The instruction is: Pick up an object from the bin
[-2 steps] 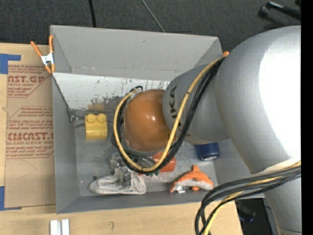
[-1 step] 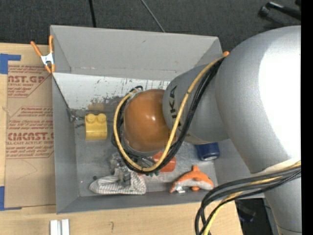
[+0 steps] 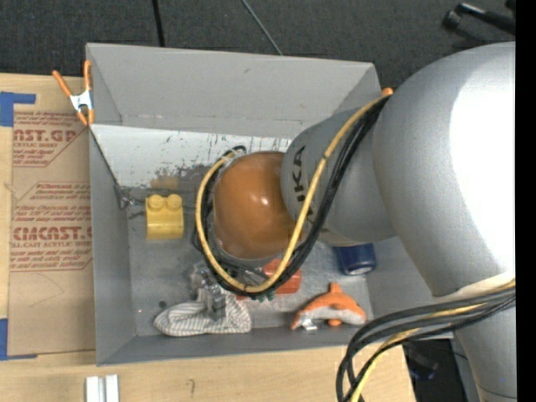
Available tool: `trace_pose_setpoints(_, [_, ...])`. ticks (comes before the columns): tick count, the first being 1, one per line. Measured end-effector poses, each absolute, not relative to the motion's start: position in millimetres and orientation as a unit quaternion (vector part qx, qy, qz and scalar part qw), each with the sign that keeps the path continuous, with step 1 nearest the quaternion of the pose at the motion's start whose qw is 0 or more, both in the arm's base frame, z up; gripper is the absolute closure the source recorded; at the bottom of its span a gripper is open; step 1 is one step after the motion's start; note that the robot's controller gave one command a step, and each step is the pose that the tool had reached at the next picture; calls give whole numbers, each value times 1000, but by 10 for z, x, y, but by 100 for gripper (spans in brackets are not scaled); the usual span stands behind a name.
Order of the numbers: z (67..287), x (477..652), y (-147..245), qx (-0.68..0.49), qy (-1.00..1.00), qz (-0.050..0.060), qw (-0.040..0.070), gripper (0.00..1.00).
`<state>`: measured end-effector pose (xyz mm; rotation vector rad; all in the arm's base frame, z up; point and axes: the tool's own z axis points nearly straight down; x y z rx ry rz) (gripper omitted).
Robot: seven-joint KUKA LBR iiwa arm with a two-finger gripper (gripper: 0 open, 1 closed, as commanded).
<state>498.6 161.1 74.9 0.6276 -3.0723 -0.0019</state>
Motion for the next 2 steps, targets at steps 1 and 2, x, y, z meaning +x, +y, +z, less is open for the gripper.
trace_pose_setpoints(1, [966, 4976, 1609, 200, -980, 0, 4, 100])
trace_pose_setpoints(2, [1129, 4998, 1616, 200, -980, 0, -1, 100])
